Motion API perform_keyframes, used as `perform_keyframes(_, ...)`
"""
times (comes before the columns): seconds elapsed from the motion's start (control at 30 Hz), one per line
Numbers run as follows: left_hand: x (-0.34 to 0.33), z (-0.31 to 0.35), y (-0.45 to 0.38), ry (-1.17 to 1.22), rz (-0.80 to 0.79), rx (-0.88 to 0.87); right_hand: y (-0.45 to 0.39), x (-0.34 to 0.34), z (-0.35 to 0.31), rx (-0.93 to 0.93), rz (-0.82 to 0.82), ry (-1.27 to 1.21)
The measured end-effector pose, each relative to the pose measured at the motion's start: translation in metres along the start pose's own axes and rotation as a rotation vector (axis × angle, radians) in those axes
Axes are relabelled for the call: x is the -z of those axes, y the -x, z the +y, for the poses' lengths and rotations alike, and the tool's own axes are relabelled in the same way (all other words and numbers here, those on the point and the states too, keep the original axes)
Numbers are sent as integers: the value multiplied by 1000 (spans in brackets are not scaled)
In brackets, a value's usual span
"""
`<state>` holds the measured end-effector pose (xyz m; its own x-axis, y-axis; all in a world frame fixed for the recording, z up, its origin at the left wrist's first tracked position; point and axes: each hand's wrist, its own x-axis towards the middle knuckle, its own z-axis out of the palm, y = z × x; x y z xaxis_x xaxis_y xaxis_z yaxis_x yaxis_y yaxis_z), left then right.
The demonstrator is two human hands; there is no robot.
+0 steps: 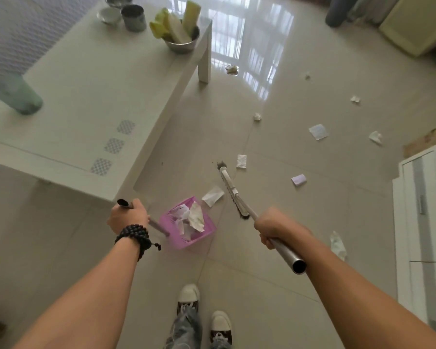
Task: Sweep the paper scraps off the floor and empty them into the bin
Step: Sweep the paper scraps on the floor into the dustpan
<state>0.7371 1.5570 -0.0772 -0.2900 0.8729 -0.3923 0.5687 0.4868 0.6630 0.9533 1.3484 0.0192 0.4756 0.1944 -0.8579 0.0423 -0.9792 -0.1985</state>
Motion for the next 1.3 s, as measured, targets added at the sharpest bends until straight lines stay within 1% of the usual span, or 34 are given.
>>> perform_keyframes(0.13, -26, 1, -38, -65, 8, -21, -26, -3, -25, 16, 67, 26)
perform_keyframes(0.2, -44, 0, -57, -85, -19, -32, -44, -10, -43, 10, 88, 54)
perform_keyframes(0.33, -72, 26, -82, -85, -75, -64, -85, -27, -75, -13, 69, 99)
perform_keyframes(0.43, -96, 33, -106, -100, -108, -55, -106, -41, -98, -49, 2, 134)
perform_keyframes(0.5, -111, 40, -105, -112, -110, -74, -112, -42, -115, -47, -61, 165)
perform_keyframes(0.6, -125, 62, -91, -115, -210, -89, -114, -22, -143, -19, -170, 199)
perform_keyframes(0.7, -139, 64, -105, -106, -208, -57, -106, 12, -159, -99, -310, 24)
perform_keyframes(0.77, -161, 46, -135, -88, -221, -24, -96, 34, -163, -126, -340, -35)
perform_keyframes(0.87, -165, 61, -137, -79, -224, 10, -87, 63, -158, -107, -309, -100)
perform_keyframes(0.93, -169, 75, -134, -84, -185, 10, -87, 80, -152, -88, -269, -127)
perform_keyframes(0.97, -172, 76, -136, -67, -164, 18, -88, 85, -150, -83, -240, -128)
perform_keyframes(1.07, -199, 80, -153, -20, -187, 30, -99, 109, -137, -55, -119, -79)
perform_keyframes(1.17, -221, 102, -146, -61, -172, -23, -113, 135, -123, -42, -2, -104)
perform_keyframes(1.3, -241, 143, -123, -109, -196, -87, -136, 170, -111, -67, 95, -177)
